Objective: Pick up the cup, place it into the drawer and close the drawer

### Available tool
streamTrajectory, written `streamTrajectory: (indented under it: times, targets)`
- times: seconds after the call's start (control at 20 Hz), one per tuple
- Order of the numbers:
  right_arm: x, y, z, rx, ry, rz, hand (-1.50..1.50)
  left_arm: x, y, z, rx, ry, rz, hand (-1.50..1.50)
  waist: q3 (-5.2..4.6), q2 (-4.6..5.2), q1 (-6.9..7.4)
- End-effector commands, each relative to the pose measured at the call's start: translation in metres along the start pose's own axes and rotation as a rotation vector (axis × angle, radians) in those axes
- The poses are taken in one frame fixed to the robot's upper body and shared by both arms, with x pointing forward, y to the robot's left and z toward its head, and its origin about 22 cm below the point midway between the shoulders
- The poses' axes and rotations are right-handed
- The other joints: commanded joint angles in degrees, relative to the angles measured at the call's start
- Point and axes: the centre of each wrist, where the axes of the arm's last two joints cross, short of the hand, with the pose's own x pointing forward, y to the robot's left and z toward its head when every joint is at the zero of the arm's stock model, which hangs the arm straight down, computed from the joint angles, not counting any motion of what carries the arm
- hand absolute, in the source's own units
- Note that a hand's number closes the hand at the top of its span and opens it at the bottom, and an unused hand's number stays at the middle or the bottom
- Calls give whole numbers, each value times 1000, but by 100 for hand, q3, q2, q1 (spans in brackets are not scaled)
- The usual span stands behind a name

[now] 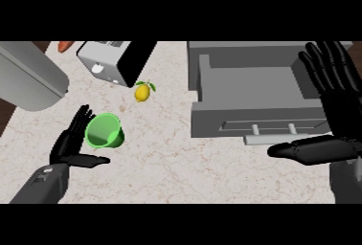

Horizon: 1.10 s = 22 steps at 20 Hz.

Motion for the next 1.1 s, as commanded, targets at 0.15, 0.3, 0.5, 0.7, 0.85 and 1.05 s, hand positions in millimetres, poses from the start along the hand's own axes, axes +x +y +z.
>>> streamTrajectory:
  times: [0.15,0.3,0.5,0.7,0.85,1.05]
  targets:
    - [-3,-9,20,22,18,-19,-150,-9,0,12,-19,-70,44,-150,-8,18,-107]
    - [-3,-7,3,14,8,-4,-150,-14,-37,-7,-27,-82,35,-150,-5,22,-62]
    - [3,-13,4,-24,1,-2,-150,-16,-23,5,-62,-90,48,-150,-9,29,-78]
    - [-1,-10,-5,1,7,3,-150,-10,-33,-10,-90,-96,66,-150,-9,40,-77]
    - [-7,-2,-3,7,19,1,-150,-21,-31,7,-108,-90,141,-150,-11,40,-47]
    - [1,-9,3,21,4,-2,-150,-1,-37,-24,-185,-130,237,150,-17,38,-145]
